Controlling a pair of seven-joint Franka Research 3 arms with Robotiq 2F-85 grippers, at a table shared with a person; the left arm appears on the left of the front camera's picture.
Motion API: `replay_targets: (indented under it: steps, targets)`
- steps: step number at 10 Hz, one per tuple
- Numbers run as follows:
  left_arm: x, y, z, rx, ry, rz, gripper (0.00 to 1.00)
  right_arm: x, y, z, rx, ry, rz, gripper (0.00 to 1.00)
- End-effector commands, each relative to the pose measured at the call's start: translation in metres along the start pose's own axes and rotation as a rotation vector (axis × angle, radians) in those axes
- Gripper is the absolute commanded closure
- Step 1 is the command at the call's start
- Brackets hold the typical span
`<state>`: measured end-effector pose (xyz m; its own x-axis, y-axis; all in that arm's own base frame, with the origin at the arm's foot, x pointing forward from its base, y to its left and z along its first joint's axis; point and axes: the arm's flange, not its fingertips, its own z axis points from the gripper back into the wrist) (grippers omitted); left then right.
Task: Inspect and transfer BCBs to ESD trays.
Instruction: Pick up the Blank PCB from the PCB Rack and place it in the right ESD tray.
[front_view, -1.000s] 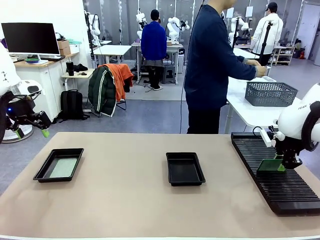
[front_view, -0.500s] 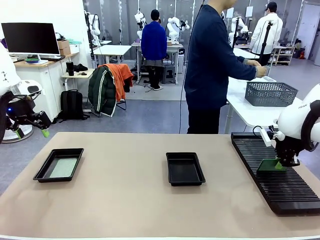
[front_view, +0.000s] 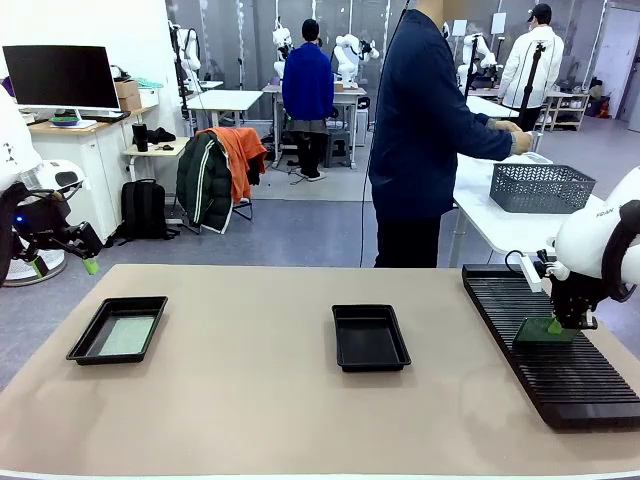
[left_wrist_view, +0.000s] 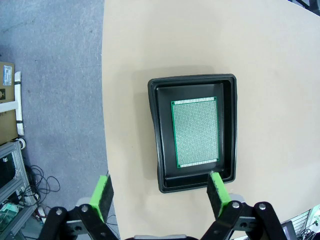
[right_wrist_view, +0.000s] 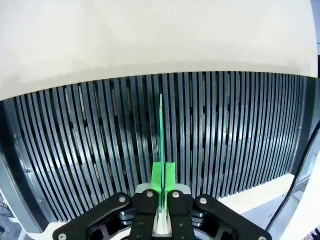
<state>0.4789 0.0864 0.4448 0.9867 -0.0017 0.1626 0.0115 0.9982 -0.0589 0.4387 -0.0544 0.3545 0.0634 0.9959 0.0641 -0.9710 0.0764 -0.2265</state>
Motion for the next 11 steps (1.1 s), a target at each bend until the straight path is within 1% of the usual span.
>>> replay_targets:
  steps: [1, 2, 3, 4, 11]
  targets:
    - [-0.0012, -0.0005, -0.0025, 0.000, -0.005, 0.001, 0.00, -0.0006, 0.0028, -0.0061, -0.016, -0.012, -0.001, 1.00]
    - [-0.0012, -0.0005, -0.0025, 0.000, -0.005, 0.001, 0.00, -0.0013, 0.0015, -0.0071, -0.023, 0.003, -0.017, 1.00]
    - [-0.0012, -0.0005, -0.0025, 0.000, -0.005, 0.001, 0.00, 0.0014, -0.0022, -0.0081, -0.003, 0.025, 0.022, 1.00]
    - [-0.0012, -0.0005, -0.0025, 0.000, -0.005, 0.001, 0.00, -0.0002, 0.0000, 0.0000, 0.000, 0.000, 0.002, 1.00]
    - [-0.0012, -0.0005, -0.0025, 0.000, -0.005, 0.001, 0.00, -0.0002, 0.0000, 0.0000, 0.000, 0.000, 0.002, 1.00]
